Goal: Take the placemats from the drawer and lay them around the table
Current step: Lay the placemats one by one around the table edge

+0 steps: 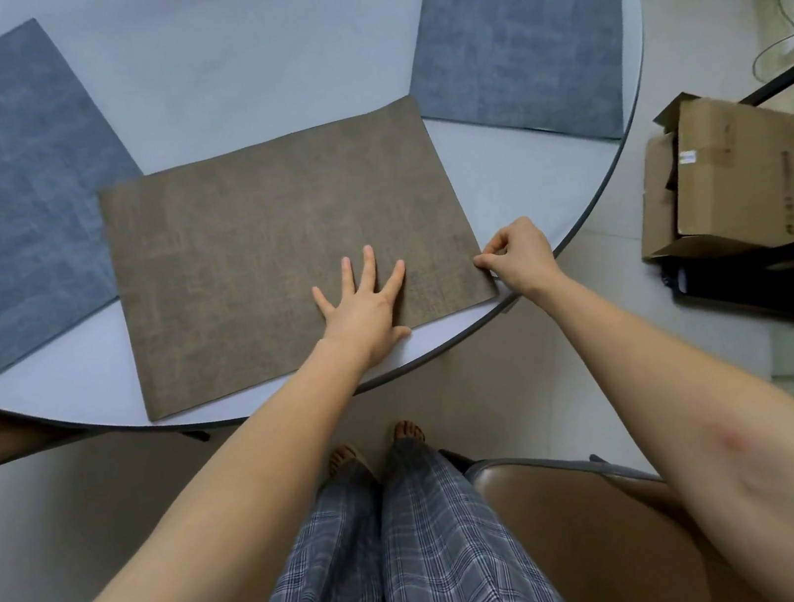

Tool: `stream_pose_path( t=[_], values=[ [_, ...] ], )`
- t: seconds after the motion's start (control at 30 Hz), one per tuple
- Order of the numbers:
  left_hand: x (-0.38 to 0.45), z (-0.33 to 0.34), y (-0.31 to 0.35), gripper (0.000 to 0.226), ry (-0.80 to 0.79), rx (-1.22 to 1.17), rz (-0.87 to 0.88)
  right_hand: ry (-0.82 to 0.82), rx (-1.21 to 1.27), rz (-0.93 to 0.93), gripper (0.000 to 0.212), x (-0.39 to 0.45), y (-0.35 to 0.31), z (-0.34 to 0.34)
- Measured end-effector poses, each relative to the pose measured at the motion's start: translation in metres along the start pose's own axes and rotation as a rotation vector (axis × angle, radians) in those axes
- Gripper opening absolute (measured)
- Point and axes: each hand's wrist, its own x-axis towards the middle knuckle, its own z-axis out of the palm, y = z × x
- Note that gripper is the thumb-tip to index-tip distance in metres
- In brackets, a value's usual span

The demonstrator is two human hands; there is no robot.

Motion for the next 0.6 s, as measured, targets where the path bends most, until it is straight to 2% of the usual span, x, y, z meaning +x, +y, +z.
stream_pose_path(
  t=[0.1,0.3,0.43,0.53,0.6],
  values=[
    [-0.001,0.003,0.003,0.084,-0.006,0.016,-0.008,-0.002,-0.014,-0.002,0.028,0.003,0.004,0.001],
    [-0.002,0.008,0.008,0.084,0.006,0.030,-0.006,-0.004,0.009,-0.018,0.016,-0.002,0.004,-0.006],
    [-0.001,0.008,0.005,0.084,0.003,0.035,-0.001,0.066,-0.009,-0.016,0.021,-0.007,0.001,-0.007],
    [-0.011,-0.001,-0.006,0.075,0.077,-0.034,0.038,0.157,-0.160,-0.184,0.026,-0.028,-0.014,0.004],
    [-0.026,-0.006,-0.030,0.058,0.247,-0.161,0.047,0.171,-0.155,-0.325,0.027,-0.047,-0.037,0.023]
  ],
)
